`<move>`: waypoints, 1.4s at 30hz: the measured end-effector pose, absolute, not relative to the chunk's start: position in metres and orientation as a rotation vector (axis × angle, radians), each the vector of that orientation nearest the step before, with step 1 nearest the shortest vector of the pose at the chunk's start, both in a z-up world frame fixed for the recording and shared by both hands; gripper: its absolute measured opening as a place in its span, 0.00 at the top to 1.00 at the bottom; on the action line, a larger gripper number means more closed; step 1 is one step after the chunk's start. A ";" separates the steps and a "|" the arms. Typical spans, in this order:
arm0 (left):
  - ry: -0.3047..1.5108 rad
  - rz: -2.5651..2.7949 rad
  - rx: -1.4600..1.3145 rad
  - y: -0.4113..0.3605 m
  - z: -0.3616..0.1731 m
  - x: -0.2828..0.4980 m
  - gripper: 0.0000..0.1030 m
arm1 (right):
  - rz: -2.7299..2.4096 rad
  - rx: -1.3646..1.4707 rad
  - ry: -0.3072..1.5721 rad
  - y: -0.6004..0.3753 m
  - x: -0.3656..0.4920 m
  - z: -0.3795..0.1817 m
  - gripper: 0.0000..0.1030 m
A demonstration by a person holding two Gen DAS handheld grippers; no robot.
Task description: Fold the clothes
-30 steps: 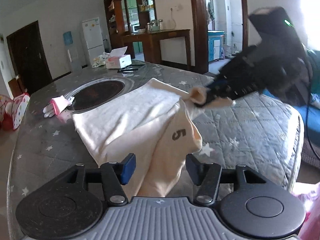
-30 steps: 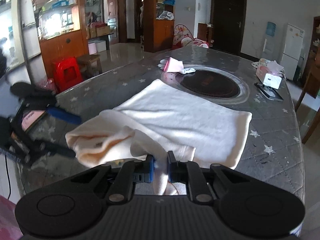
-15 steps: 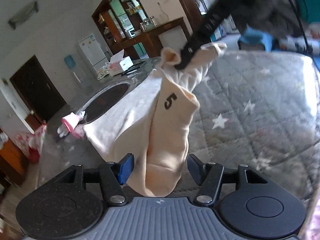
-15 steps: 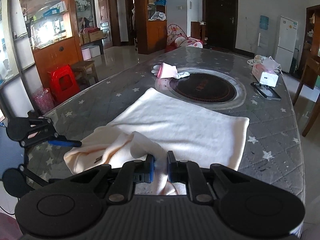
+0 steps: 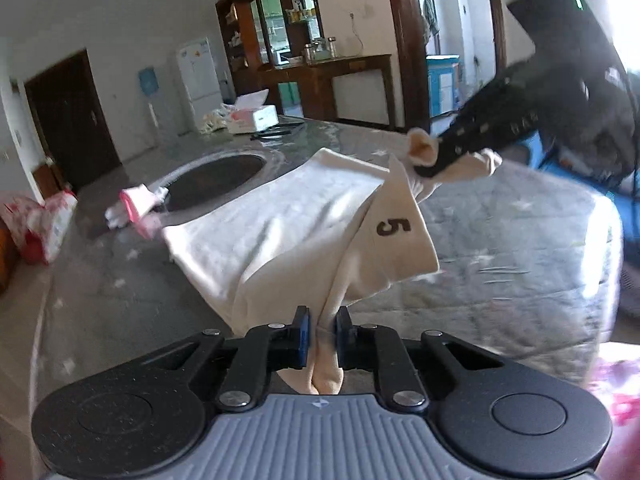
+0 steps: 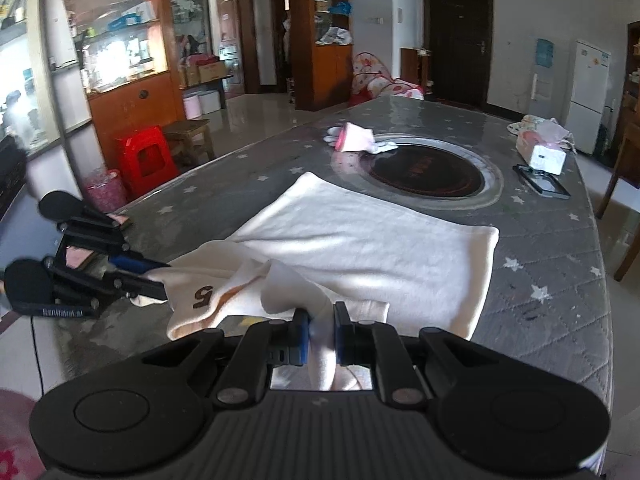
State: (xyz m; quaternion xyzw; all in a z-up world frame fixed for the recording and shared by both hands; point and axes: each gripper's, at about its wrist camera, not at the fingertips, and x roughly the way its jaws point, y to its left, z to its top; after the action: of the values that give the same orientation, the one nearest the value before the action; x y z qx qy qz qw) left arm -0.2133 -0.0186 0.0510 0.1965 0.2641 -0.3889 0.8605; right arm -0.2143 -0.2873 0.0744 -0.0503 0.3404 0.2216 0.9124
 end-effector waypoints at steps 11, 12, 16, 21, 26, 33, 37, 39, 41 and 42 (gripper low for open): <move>0.702 -0.866 0.246 0.017 0.095 -0.258 0.86 | 0.570 -0.075 0.731 -0.278 -0.292 0.102 0.90; 0.706 -0.864 0.237 0.017 0.097 -0.254 0.86 | 0.570 -0.076 0.730 -0.278 -0.291 0.104 0.90; 0.704 -0.842 0.198 0.013 0.108 -0.223 0.86 | 0.545 -0.037 0.727 -0.285 -0.267 0.112 0.90; 0.703 -0.826 0.192 -0.005 0.114 -0.171 0.86 | 0.484 -0.002 0.736 -0.297 -0.218 0.114 0.90; 0.767 -0.766 0.156 -0.028 0.095 -0.107 0.86 | 0.408 0.014 0.760 -0.303 -0.164 0.095 0.90; 0.845 -0.670 0.060 -0.047 0.052 -0.048 0.82 | 0.281 0.100 0.820 -0.316 -0.113 0.042 0.88; 0.859 -0.615 -0.010 -0.038 0.045 -0.037 0.75 | 0.228 0.181 0.810 -0.328 -0.102 0.025 0.81; 0.864 -0.587 -0.044 -0.033 0.043 -0.031 0.62 | 0.198 0.215 0.793 -0.336 -0.099 0.024 0.78; 0.856 -0.552 -0.055 -0.027 0.044 -0.030 0.62 | 0.171 0.226 0.770 -0.341 -0.100 0.027 0.78; 0.851 -0.533 -0.057 -0.024 0.045 -0.029 0.61 | 0.160 0.224 0.759 -0.343 -0.102 0.030 0.77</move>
State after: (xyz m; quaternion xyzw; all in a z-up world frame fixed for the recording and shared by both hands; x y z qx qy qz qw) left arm -0.0292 -0.0235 0.0446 -0.0273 0.4076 -0.2555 0.8763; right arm -0.1018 -0.3432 0.0295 0.1091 0.3691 0.0777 0.9197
